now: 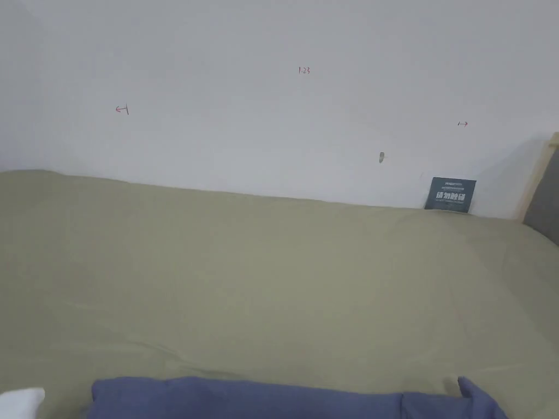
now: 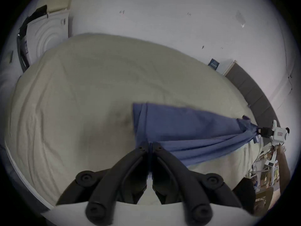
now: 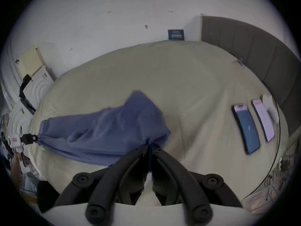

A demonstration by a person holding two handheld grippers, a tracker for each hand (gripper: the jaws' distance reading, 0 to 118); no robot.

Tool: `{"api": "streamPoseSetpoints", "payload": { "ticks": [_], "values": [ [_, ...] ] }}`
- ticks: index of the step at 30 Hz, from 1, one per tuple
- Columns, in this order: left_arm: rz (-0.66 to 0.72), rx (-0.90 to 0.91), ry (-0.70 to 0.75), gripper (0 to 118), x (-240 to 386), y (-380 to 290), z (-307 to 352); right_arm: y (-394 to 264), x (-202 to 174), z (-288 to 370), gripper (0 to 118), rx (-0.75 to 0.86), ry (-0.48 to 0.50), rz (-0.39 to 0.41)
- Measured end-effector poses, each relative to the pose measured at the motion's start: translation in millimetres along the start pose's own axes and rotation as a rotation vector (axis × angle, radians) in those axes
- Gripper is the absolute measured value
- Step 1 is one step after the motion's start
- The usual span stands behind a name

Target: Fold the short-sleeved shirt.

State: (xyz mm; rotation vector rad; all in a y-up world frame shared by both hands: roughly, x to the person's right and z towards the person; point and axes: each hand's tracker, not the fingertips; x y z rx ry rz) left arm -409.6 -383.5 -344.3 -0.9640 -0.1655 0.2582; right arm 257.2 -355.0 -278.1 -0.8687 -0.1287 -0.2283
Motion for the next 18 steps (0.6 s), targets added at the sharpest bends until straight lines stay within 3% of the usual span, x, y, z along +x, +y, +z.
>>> {"api": "streamPoseSetpoints", "payload": {
  "ticks": [2, 6, 9, 10, 11, 12, 13, 14, 15, 18],
  "values": [
    [0.003, 0.015, -0.002, 5, -2.5, -8.4, -4.2, -10.2, 12.6, -11.2, 7, -0.026, -0.010, -0.043],
    [0.011, 0.041, -0.004, 5, -9.1, -7.1, -11.7, -23.1, 20.5, -20.7, 7, -0.014, -0.039, -0.044],
    [0.001, 0.037, -0.012, 8, -5.6, 0.2, -7.3, -22.5, 17.2, -20.9, 8, -0.074, 0.020, -0.077],
    [0.003, 0.043, -0.011, 30, -6.2, 1.9, -3.8, -20.3, 16.3, -17.7, 15, -0.072, 0.022, -0.083],
    [0.009, 0.053, -0.008, 58, -5.8, 5.4, 1.8, -17.9, 13.5, -10.9, 32, -0.060, 0.006, -0.082],
    [0.020, 0.068, -0.011, 86, -6.3, 8.7, 9.4, -14.6, 11.4, -2.4, 55, -0.034, -0.022, -0.074],
    [0.042, 0.094, -0.048, 110, -6.6, 12.2, 17.9, -12.9, 4.1, 7.8, 87, -0.007, -0.035, -0.055],
    [0.052, 0.125, -0.079, 111, -2.5, 12.4, 31.5, -10.8, 0.5, 16.2, 102, 0.028, -0.040, -0.035],
    [0.057, 0.151, -0.106, 111, -1.2, 16.3, 40.7, -8.3, -4.5, 25.6, 105, 0.063, -0.053, -0.019],
    [0.040, 0.186, -0.107, 110, 17.1, 19.1, 65.5, -2.3, -23.7, 43.9, 104, 0.090, -0.086, 0.015]
  ]
}}
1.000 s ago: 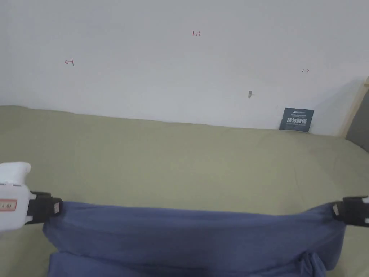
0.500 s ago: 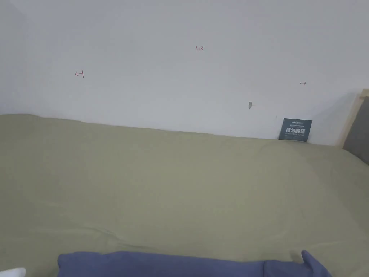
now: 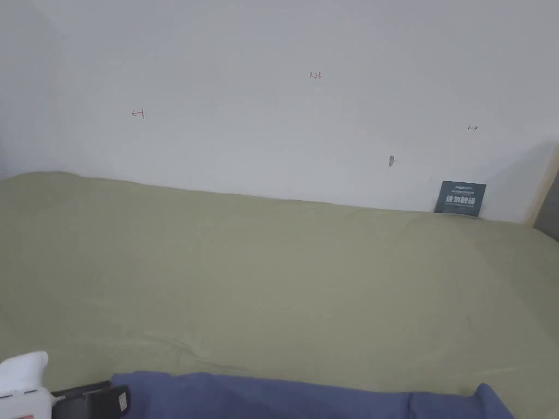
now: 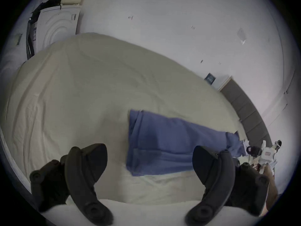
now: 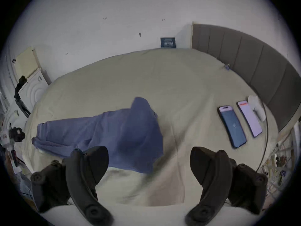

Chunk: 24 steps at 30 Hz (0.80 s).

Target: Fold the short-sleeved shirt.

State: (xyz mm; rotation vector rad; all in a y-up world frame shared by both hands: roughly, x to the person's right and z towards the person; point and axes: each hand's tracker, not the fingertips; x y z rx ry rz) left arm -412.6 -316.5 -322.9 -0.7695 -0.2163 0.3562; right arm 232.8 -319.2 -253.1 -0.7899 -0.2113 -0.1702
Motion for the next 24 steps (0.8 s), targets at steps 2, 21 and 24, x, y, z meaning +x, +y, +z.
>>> {"api": "streamPoseSetpoints", "payload": {
  "ticks": [2, 21, 24],
  "values": [
    [-0.014, 0.002, 0.015, 100, 5.7, 0.0, 3.2, 2.0, -12.0, 5.8, 86, -0.022, -0.004, 0.022],
    [0.097, -0.129, -0.103, 0, -61.8, -7.0, -39.6, -34.4, -76.1, -5.8, 6, -0.086, 0.045, 0.119],
    [0.198, -0.140, -0.227, 34, -82.3, 7.0, -62.0, -33.2, -77.6, -3.9, 6, -0.086, 0.051, 0.123]
  ]
}}
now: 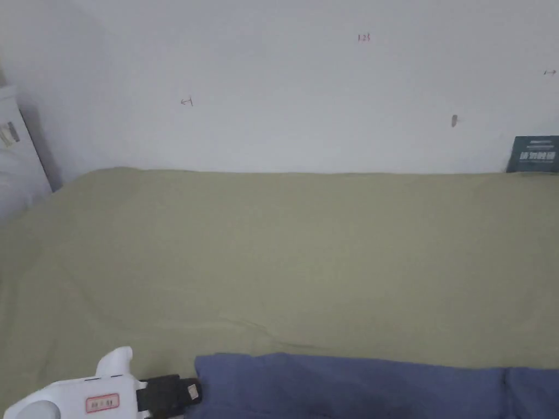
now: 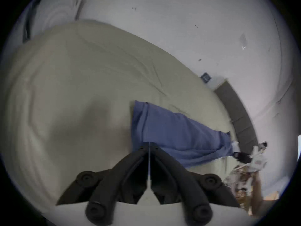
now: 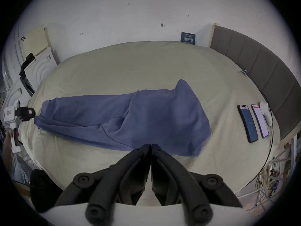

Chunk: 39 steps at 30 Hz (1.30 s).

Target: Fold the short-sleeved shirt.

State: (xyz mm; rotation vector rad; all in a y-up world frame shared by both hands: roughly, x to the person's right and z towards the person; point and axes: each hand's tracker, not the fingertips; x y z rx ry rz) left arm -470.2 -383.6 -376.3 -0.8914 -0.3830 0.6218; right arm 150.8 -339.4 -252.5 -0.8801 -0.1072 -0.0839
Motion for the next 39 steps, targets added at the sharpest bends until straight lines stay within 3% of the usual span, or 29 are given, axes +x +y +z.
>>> {"api": "streamPoseSetpoints", "payload": {
  "ticks": [1, 4, 6, 8, 9, 10, 11, 12, 13, 14, 16, 19, 23, 28, 34, 39],
  "values": [
    [0.039, 0.016, -0.011, 56, -8.6, 4.0, -4.6, 0.4, -0.6, 1.2, 6, 0.003, 0.005, 0.000],
    [0.170, -0.027, -0.128, 86, -30.9, 12.9, -28.6, 2.7, -3.0, 5.0, 6, 0.009, 0.014, 0.013],
    [0.236, -0.103, -0.217, 98, -41.1, 13.0, -48.8, 5.3, -3.6, 5.7, 6, 0.009, 0.018, 0.025],
    [0.272, -0.124, -0.308, 99, -42.3, 8.3, -68.5, 8.6, -4.9, 5.9, 6, 0.014, 0.022, 0.022],
    [0.281, -0.109, -0.360, 98, -42.2, 7.7, -70.9, 9.9, -4.8, 6.0, 6, 0.019, 0.033, 0.016],
    [0.291, -0.113, -0.351, 88, -42.8, 9.2, -73.4, 10.8, -4.8, 5.8, 6, 0.020, 0.042, 0.009],
    [0.307, -0.099, -0.325, 62, -42.8, 9.4, -73.2, 11.9, -6.4, 4.2, 6, 0.020, 0.043, 0.009],
    [0.327, -0.075, -0.296, 12, -36.6, 4.3, -75.1, 12.1, -7.1, 3.3, 6, 0.020, 0.042, 0.011],
    [0.319, -0.069, -0.210, 6, -36.7, 3.7, -76.4, 12.1, -7.3, 2.7, 6, 0.020, 0.041, 0.015],
    [0.267, -0.058, -0.089, 6, -37.4, 1.3, -77.5, 12.2, -7.0, 2.2, 6, 0.016, 0.044, 0.020],
    [0.291, -0.071, -0.187, 6, -41.5, -2.5, -77.1, 13.6, -6.3, 1.3, 6, 0.012, 0.051, 0.018],
    [0.247, -0.026, -0.171, 6, -24.8, 1.4, -62.7, 16.6, -1.3, 1.6, 6, 0.015, 0.042, 0.030],
    [0.070, 0.021, -0.137, 6, 45.4, 7.6, -37.6, 23.9, 9.6, -1.3, 6, 0.021, 0.038, 0.024],
    [-0.091, -0.002, -0.208, 6, 154.9, 15.7, -33.7, 27.3, 23.1, -5.0, 6, 0.036, 0.040, 0.003],
    [-0.204, -0.134, -0.229, 6, 247.7, -10.6, -98.0, 21.1, 36.4, -7.7, 6, 0.047, 0.021, -0.024],
    [-0.202, -0.246, -0.229, 6, 265.3, -38.4, -167.0, 18.1, 45.2, -10.9, 6, 0.045, 0.013, -0.055]
  ]
}}
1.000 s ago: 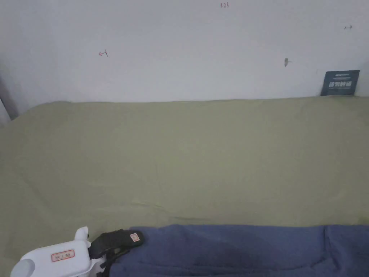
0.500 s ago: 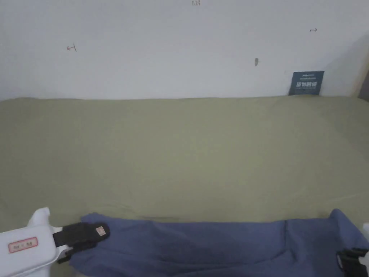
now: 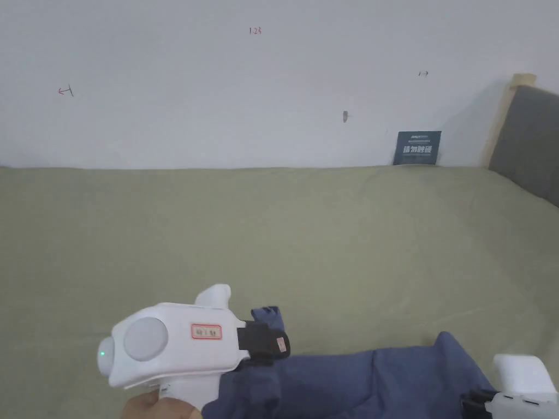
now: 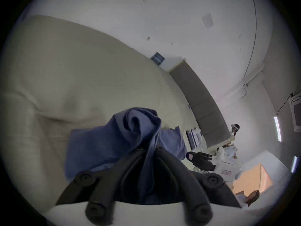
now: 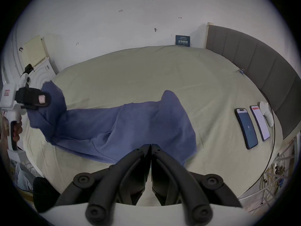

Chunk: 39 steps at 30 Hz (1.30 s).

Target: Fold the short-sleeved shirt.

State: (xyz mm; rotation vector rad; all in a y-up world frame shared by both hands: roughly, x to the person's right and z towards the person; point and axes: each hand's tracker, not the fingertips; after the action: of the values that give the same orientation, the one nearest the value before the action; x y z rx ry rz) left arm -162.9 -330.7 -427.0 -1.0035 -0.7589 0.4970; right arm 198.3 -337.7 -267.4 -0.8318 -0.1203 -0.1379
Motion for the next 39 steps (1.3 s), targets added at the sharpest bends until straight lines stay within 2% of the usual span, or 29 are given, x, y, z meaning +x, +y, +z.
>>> {"api": "streamPoseSetpoints", "payload": {
  "ticks": [2, 3, 4, 5, 6, 9, 10, 11, 14, 15, 16, 19, 21, 23, 25, 27, 36, 39],
  "values": [
    [-0.005, -0.028, 0.016, 16, -6.0, -3.6, -23.6, 0.1, 3.1, -0.4, 6, 0.006, -0.016, 0.005],
    [0.011, -0.019, 0.036, 31, -11.2, -6.9, -32.2, 0.2, 5.2, -0.8, 6, 0.009, -0.018, 0.001],
    [0.032, -0.012, 0.043, 64, -17.1, -9.0, -36.9, 0.1, 4.1, -0.2, 6, 0.010, -0.015, -0.006],
    [0.090, -0.004, 0.016, 83, -22.3, -9.9, -41.2, 0.0, 5.5, -0.7, 6, 0.008, -0.009, -0.019],
    [0.132, -0.003, -0.032, 88, -29.7, -13.2, -39.4, -0.7, 7.0, -1.2, 6, 0.006, -0.007, -0.028],
    [0.170, 0.050, -0.158, 86, -40.8, -18.3, -21.4, -3.2, 7.3, -3.8, 6, -0.003, -0.008, -0.028],
    [0.158, 0.065, -0.178, 78, -43.6, -20.2, -13.0, -3.5, 7.5, -5.0, 6, -0.007, -0.012, -0.024],
    [0.140, 0.082, -0.189, 63, -46.4, -21.8, -6.8, -3.6, 7.8, -6.1, 6, -0.011, -0.013, -0.024],
    [0.106, 0.096, -0.135, 37, -50.6, -22.0, -0.9, -4.2, 5.5, -6.2, 6, -0.015, 0.001, -0.032],
    [0.129, 0.083, -0.077, 4, -55.9, -23.0, -4.7, -4.2, 4.1, -5.3, 6, -0.013, 0.008, -0.033],
    [0.156, 0.081, -0.043, 0, -63.0, -23.9, -8.2, -4.2, 2.1, -3.8, 6, -0.010, 0.013, -0.034],
    [0.250, 0.047, -0.090, 0, -81.3, -30.9, -31.6, -3.2, -2.2, -0.1, 6, 0.006, 0.027, -0.023],
    [0.276, 0.029, -0.069, 0, -82.8, -41.9, -51.7, -2.4, -6.3, 2.9, 6, 0.016, 0.032, -0.009],
    [0.298, -0.037, -0.113, 0, -81.9, -54.7, -74.0, -2.2, -7.2, 3.1, 6, 0.020, 0.032, -0.007],
    [0.274, -0.075, -0.137, 0, -69.4, -71.4, -95.8, -2.7, -7.5, 2.5, 6, 0.018, 0.039, -0.009],
    [0.242, -0.037, -0.158, 0, -59.1, -81.6, -103.1, -3.5, -7.9, 1.5, 6, 0.013, 0.039, -0.009],
    [0.268, -0.005, -0.154, 0, -51.4, -68.4, -80.8, -2.5, -6.2, -1.7, 6, 0.006, 0.032, -0.010],
    [0.163, 0.039, -0.230, 0, -50.3, -50.1, -39.4, -2.8, -5.7, -0.1, 6, 0.008, 0.032, -0.006]
  ]
}}
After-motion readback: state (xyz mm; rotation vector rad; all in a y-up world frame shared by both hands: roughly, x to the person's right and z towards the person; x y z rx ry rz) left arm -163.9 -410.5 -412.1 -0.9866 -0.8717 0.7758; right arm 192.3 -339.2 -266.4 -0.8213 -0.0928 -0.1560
